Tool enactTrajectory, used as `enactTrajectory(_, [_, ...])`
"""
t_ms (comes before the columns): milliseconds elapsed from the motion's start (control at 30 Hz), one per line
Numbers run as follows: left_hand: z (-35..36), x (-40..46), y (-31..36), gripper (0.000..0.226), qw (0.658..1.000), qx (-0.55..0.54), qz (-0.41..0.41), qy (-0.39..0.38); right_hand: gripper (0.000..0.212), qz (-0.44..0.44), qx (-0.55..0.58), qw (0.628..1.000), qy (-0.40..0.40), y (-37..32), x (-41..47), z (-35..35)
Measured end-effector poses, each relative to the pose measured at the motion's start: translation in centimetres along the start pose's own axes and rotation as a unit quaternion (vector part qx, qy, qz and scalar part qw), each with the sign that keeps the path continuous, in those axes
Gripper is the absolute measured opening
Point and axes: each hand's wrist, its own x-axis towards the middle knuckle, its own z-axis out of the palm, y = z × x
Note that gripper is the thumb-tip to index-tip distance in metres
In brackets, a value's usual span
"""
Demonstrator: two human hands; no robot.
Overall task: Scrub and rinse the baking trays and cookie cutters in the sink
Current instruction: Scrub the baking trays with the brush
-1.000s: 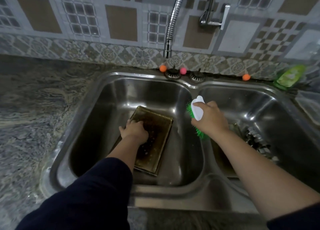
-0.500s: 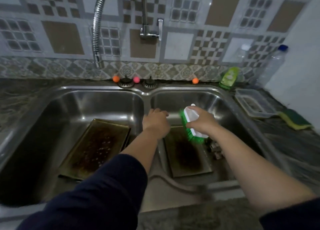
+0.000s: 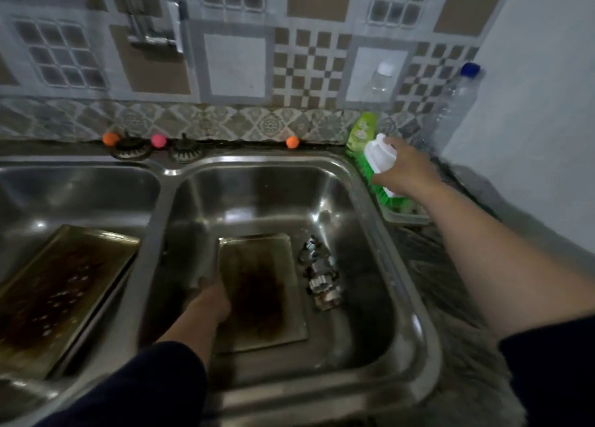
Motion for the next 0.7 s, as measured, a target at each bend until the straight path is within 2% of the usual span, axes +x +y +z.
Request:
enactTrajectory(100, [1.0,1.4,-0.3,0.060,0.998,-0.025,-0.037,0.044,0.079,0.028,-0.038,0.999,-0.001,2.4,2.8,-0.4])
enactTrajectory(200, [0.4,1.3,-0.1,0.050,0.996,-0.011,-0.070,0.047,0.046,0.026,-0.087,0.995,-0.049,4.4,4.4,1.0])
enactTrajectory(233, [0.3,1.2,0.0,0.048,0.996,0.000,-0.077,0.039,0.043,0.031,-0.097,0.993,-0.060,4.9,4.7,1.7])
enactTrajectory(267, [0.2,1.2,0.1,0.048,0.996,0.010,-0.080,0.031,0.046,0.038,-0.087,0.993,-0.067,5.3,4.8,2.3])
enactTrajectory(367, [-0.2,1.1,0.0,0.057,0.998,-0.008,-0.058,0.021,0.076,0.063,-0.050,0.996,-0.039,6.2,4.9,4.0])
enactTrajectory(533, [-1.9,0.2,1.4,0.070,0.987,-0.126,-0.090,0.047,0.077,0.051,-0.032,0.998,-0.019,6.6,5.2,4.4])
enactTrajectory(633, [-2.1,0.2,2.0,0.064,0.952,-0.281,-0.100,0.072,0.075,0.044,-0.022,0.999,-0.015,6.4,5.1,4.4])
enactTrajectory(700, [-2.4,0.1,1.5,0.055,0.929,-0.359,-0.057,0.068,0.075,0.031,-0.010,0.999,-0.009,6.0,5.1,4.2])
